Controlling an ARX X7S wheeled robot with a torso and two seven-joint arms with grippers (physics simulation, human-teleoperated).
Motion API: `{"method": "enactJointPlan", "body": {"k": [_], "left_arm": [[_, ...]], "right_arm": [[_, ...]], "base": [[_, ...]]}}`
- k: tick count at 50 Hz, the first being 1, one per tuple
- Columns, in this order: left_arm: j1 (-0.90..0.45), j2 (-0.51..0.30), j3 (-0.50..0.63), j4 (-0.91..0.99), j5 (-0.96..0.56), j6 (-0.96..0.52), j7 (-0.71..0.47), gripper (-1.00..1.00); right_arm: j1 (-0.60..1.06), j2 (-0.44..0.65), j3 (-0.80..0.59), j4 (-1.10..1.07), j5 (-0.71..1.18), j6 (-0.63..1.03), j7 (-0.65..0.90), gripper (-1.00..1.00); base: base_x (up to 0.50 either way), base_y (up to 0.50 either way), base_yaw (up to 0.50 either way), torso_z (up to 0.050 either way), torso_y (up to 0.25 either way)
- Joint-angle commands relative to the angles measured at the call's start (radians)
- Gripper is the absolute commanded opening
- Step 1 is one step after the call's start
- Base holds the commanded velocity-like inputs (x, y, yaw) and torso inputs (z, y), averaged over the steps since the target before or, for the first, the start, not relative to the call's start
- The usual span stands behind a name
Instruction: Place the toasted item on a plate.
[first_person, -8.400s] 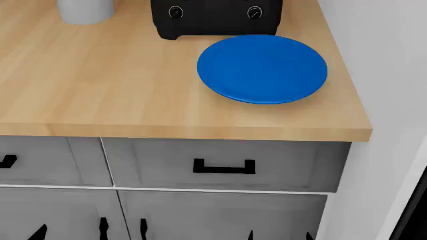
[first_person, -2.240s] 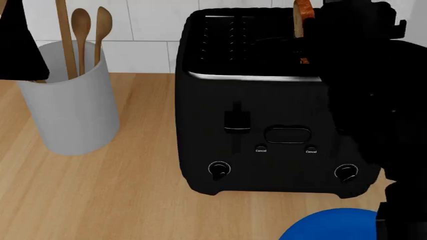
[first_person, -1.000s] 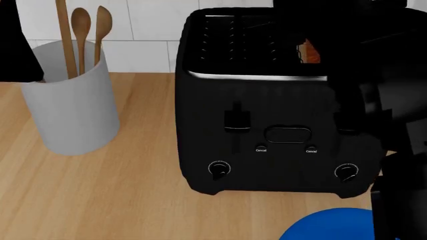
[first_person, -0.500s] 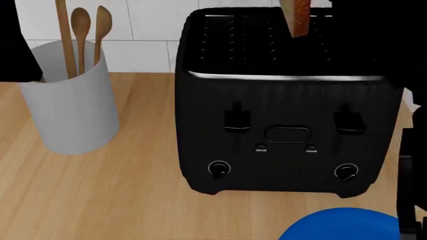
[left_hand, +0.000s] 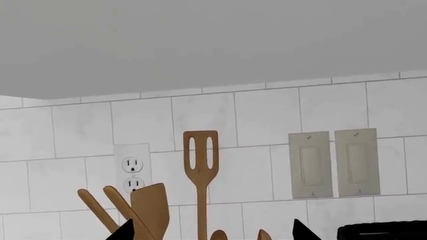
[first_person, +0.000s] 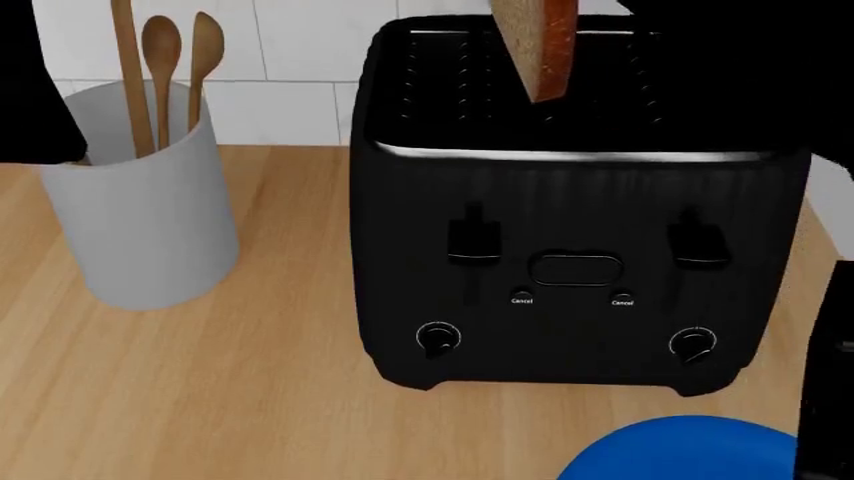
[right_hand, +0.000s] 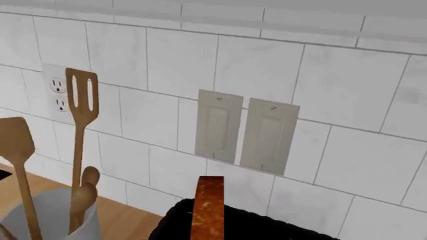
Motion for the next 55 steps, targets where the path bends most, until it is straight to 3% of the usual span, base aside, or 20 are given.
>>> {"method": "enactJointPlan", "body": {"k": [1, 8, 28, 44, 55], "left_arm": [[-0.001, 0.005, 0.003, 0.006, -0.017, -0.004, -0.014, 1.0], [-0.004, 0.004, 0.003, 0.004, -0.028, -0.003, -0.021, 1.0], [0.008, -0.001, 0.003, 0.0, -0.055, 0.01, -0.039, 1.0], [0.021, -0.008, 0.005, -0.001, -0.073, 0.022, -0.052, 1.0], [0.027, -0.012, 0.01, -0.005, -0.084, 0.031, -0.063, 1.0]], "right_arm": [[0.014, -0.017, 0.169, -0.309, 0.143, 0.125, 0.155, -1.0], [0.007, 0.028, 0.181, -0.337, 0.461, 0.119, 0.417, -1.0], [0.103, 0.143, 0.072, -0.417, 1.052, -0.027, 0.892, -1.0], [0.138, 0.263, -0.009, -0.662, 1.371, -0.266, 1.139, -1.0], [0.152, 0.315, -0.038, -0.79, 1.462, -0.394, 1.212, -1.0]], "base": [[0.0, 0.0, 0.0, 0.0, 0.0], [0.0, 0.0, 0.0, 0.0, 0.0], [0.0, 0.0, 0.0, 0.0, 0.0], [0.0, 0.0, 0.0, 0.0, 0.0], [0.0, 0.0, 0.0, 0.0, 0.0]]}}
